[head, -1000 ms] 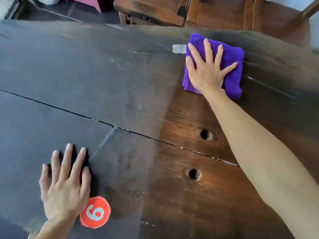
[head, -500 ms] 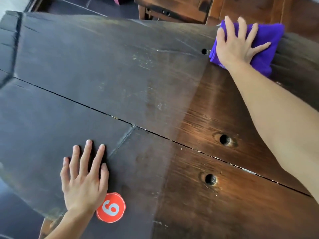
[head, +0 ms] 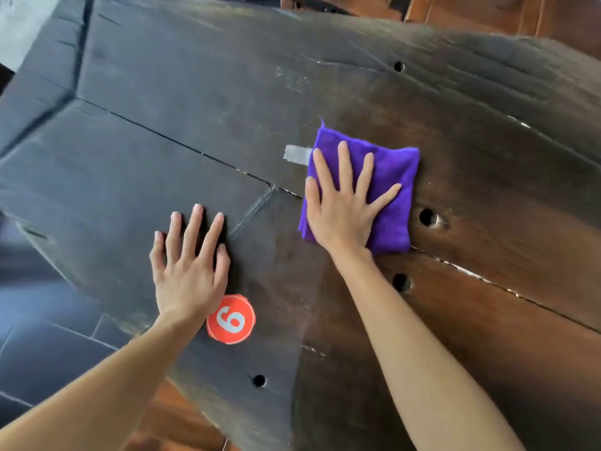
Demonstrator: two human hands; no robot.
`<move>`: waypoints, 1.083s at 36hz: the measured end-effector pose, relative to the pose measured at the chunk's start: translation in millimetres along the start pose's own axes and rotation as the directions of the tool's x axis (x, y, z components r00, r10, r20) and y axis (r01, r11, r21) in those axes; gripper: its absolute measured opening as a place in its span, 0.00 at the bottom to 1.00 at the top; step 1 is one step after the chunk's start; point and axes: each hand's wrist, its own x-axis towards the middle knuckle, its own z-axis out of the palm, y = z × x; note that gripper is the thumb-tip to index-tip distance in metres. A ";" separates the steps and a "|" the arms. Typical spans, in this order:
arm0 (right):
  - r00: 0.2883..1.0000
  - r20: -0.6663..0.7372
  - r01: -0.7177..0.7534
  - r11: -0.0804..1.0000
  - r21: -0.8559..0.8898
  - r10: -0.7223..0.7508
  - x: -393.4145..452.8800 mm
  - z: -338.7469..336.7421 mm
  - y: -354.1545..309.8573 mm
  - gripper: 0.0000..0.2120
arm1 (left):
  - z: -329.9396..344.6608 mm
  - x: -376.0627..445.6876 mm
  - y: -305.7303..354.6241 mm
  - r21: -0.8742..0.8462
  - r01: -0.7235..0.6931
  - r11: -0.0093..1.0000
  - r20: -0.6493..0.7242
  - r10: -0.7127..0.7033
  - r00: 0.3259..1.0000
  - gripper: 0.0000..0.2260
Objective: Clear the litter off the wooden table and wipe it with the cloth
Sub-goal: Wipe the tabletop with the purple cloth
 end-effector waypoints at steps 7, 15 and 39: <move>0.991 0.079 0.110 0.994 -0.027 -0.108 -119.5 2.3 -15.3 0.25 | 0.7 -1.0 -0.9 -0.025 -0.010 1.000 -0.010 0.010 1.000 0.25; 0.955 0.251 0.168 0.986 -0.014 -0.159 -286.0 4.8 -6.5 0.26 | 1.8 -5.9 -6.2 -0.099 -0.030 0.995 -0.035 0.026 0.999 0.24; 0.961 0.226 0.175 0.983 -0.046 -0.161 -243.0 12.9 -62.7 0.24 | -10.7 38.9 -96.3 -0.128 0.153 0.980 -0.022 -0.157 0.987 0.23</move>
